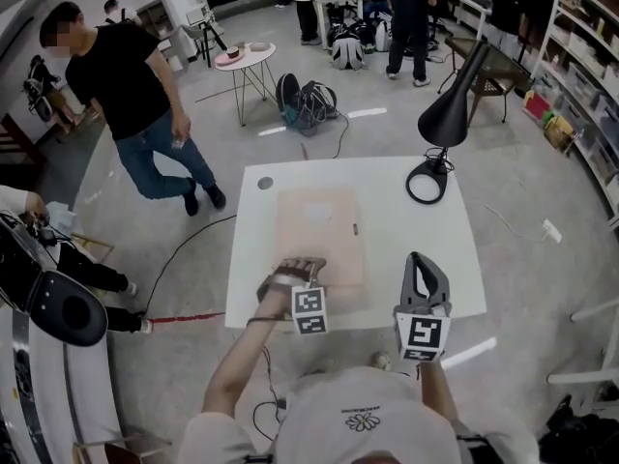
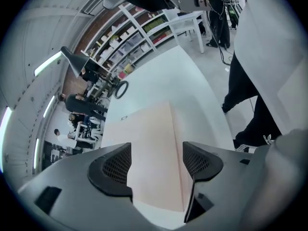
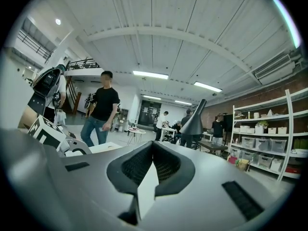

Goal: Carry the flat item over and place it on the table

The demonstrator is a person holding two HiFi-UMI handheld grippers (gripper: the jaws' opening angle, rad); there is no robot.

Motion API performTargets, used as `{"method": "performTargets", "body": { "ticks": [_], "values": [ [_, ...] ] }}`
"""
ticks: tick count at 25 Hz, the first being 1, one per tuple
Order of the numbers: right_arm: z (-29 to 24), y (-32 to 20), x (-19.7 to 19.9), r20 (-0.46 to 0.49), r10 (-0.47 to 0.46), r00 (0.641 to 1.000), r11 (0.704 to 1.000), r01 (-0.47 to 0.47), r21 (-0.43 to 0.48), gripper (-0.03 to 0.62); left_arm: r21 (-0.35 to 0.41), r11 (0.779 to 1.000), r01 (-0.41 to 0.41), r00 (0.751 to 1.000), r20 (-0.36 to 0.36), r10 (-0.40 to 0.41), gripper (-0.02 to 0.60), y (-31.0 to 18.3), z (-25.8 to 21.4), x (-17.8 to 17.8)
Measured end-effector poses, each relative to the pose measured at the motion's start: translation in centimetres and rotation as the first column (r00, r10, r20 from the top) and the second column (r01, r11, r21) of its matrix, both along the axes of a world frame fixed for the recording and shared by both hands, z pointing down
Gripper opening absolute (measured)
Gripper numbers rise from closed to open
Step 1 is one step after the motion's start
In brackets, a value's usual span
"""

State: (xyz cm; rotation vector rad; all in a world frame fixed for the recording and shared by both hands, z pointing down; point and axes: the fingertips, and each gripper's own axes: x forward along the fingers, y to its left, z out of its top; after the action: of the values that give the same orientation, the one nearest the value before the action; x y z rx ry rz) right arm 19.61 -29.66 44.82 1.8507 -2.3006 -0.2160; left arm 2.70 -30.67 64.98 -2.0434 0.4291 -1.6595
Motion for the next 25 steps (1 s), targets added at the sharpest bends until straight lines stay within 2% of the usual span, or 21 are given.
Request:
{"method": "performTargets", "body": {
  "ticks": [4,7,10,12,14,16,18,21,23,24,25],
  "values": [
    [-0.7,-0.3,-0.6,-0.006,-0.017,1.0,1.0,0.017,0.023,0.011,0.09,0.996,0.007,0.999,-0.04,-0.004,0.333,-1.9,-5.0,0.1],
    [-1.8,-0.7,-0.8,-0.009,-0.026,1.0,0.998,0.027,0.054,0.011,0.223,0.973,0.06,0.99,-0.14,-0.029,0.315,-4.3,-10.8,0.4],
    [-3.2,-1.2,-1.0,-0.006,-0.035,0.999,0.994,0.035,0.1,0.011,0.363,0.92,0.147,0.951,-0.307,-0.031,0.302,-6.2,-17.5,0.9],
    [-4.6,-1.6,-1.3,-0.013,-0.045,0.999,0.988,0.046,0.148,0.011,0.432,0.877,0.209,0.913,-0.408,-0.017,0.295,-6.7,-21.7,1.1],
    [-6.5,-1.8,-1.6,-0.027,-0.057,0.998,0.977,0.062,0.205,0.011,0.479,0.834,0.273,0.863,-0.505,0.007,0.273,-6.5,-25.6,1.2],
    [-8.1,-1.8,-1.9,-0.026,-0.07,0.997,0.965,0.074,0.25,0.011,0.496,0.795,0.348,0.795,-0.605,0.029,0.232,-5.8,-28.8,1.1],
    [-9.3,-1.6,-2.4,-0.022,-0.083,0.996,0.955,0.085,0.284,0.011,0.478,0.764,0.433,0.706,-0.707,0.042,0.192,-4.9,-31.1,0.6],
    [-10.2,-1.2,-3.0,-0.021,-0.101,0.995,0.937,0.102,0.334,0.011,0.409,0.728,0.551,0.54,-0.84,0.063,0.123,-3.1,-33.3,-0.5],
    [-10.6,-1.1,-3.3,-0.014,-0.109,0.994,0.931,0.107,0.349,0.011,0.39,0.699,0.599,0.439,-0.89,0.12,0.063,-2.1,-35.0,-1.2],
    [-10.7,-1.2,-3.5,-0.008,-0.112,0.994,0.931,0.107,0.349,0.011,0.372,0.688,0.623,0.377,-0.914,0.152,0.039,-1.6,-35.8,-1.6],
    [-10.9,-1.2,-3.7,0.0,-0.114,0.993,0.931,0.107,0.348,0.011,0.322,0.684,0.654,0.289,-0.943,0.168,0.03,-1.1,-36.3,-2.2]
  ]
}}
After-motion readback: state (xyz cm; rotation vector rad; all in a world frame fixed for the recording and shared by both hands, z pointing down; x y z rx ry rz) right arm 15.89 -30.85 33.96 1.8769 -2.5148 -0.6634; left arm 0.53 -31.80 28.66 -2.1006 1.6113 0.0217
